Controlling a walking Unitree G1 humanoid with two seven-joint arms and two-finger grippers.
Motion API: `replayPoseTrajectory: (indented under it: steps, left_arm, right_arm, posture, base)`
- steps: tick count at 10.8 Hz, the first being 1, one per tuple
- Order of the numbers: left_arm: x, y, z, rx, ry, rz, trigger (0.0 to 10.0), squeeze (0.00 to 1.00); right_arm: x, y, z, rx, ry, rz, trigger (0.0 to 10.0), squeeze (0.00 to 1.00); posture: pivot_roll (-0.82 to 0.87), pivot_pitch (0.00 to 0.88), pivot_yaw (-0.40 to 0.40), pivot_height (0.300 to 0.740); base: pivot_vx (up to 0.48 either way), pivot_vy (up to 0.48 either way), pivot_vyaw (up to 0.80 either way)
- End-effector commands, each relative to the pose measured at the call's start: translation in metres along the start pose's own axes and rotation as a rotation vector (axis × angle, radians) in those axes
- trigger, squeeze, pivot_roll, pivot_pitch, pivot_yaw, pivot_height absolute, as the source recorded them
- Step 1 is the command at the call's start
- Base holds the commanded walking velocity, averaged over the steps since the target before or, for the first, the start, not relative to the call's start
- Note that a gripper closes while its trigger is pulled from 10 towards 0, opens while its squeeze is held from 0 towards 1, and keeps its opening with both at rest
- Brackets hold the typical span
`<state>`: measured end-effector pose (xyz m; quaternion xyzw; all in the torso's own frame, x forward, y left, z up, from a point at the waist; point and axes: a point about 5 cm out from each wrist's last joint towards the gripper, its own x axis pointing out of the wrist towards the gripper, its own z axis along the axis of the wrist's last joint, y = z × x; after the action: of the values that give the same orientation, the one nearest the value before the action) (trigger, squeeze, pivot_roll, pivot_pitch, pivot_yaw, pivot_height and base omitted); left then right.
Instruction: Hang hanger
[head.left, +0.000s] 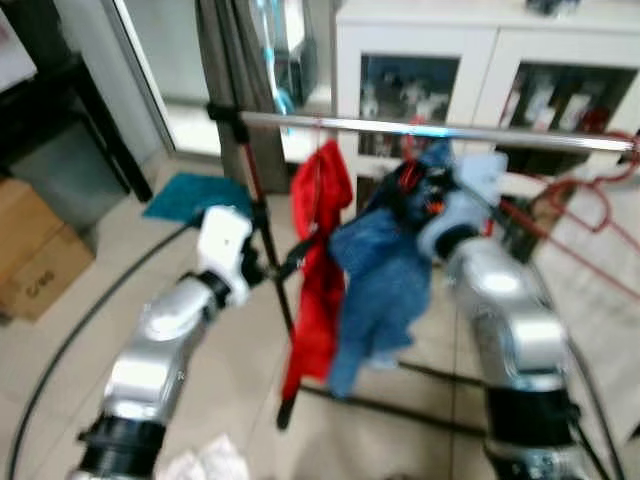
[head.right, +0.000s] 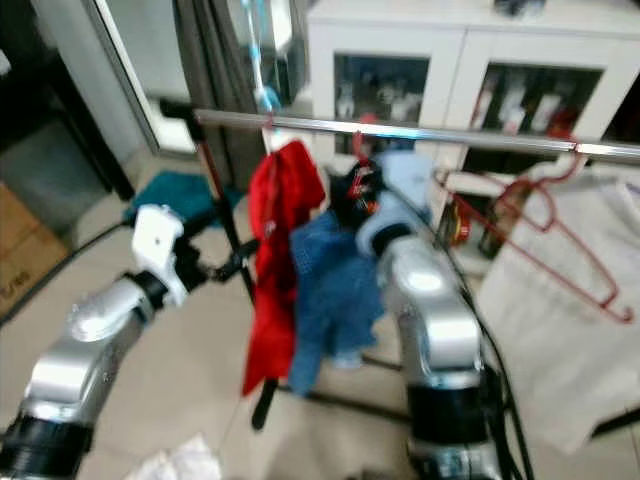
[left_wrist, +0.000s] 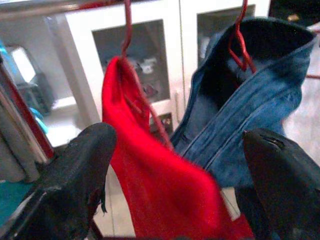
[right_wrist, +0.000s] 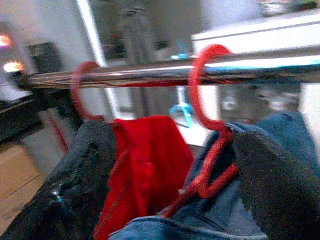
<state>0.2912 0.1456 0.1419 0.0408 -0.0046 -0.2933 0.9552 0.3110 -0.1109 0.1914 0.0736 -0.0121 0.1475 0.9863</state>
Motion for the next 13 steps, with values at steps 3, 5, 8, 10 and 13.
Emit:
replayPoseTrajectory:
  steps: [3, 5, 8, 10, 13]
  left_arm:
    - [-0.002, -0.001, -0.002, 0.035, 0.012, -0.041, 10.0, 0.00]
    - [-0.006, 0.007, -0.003, 0.055, 0.031, -0.033, 10.0, 0.00]
    - [-0.015, 0.019, -0.004, 0.088, 0.061, -0.049, 10.0, 0.00]
    - [-0.013, 0.019, 0.000, 0.099, 0.061, -0.075, 10.0, 0.00]
    - [-0.009, 0.006, -0.003, 0.082, 0.060, -0.130, 10.0, 0.00]
  right_arm:
    - [0.003, 0.005, -0.005, -0.048, 0.106, 0.044, 10.0, 1.00]
    - [0.008, 0.012, -0.003, -0.046, 0.113, 0.092, 10.0, 1.00]
    - [0.030, 0.021, 0.008, -0.018, 0.124, 0.117, 10.0, 1.00]
    - [0.054, 0.022, 0.005, -0.019, 0.177, 0.149, 10.0, 1.00]
    - [0.064, 0.036, -0.008, -0.098, 0.252, 0.313, 10.0, 0.00]
  posture:
    - [-0.07, 0.000, 0.098, 0.740]
    - [-0.07, 0.000, 0.096, 0.740]
    - [-0.06, 0.000, 0.087, 0.740]
    - [-0.05, 0.000, 0.090, 0.740]
    - [-0.05, 0.000, 0.088, 0.740]
  base:
    - [0.000, 0.000, 0.00]
    - [0.000, 0.000, 0.00]
    - [0.000, 0.000, 0.00]
    - [0.000, 0.000, 0.00]
    - [0.000, 0.000, 0.00]
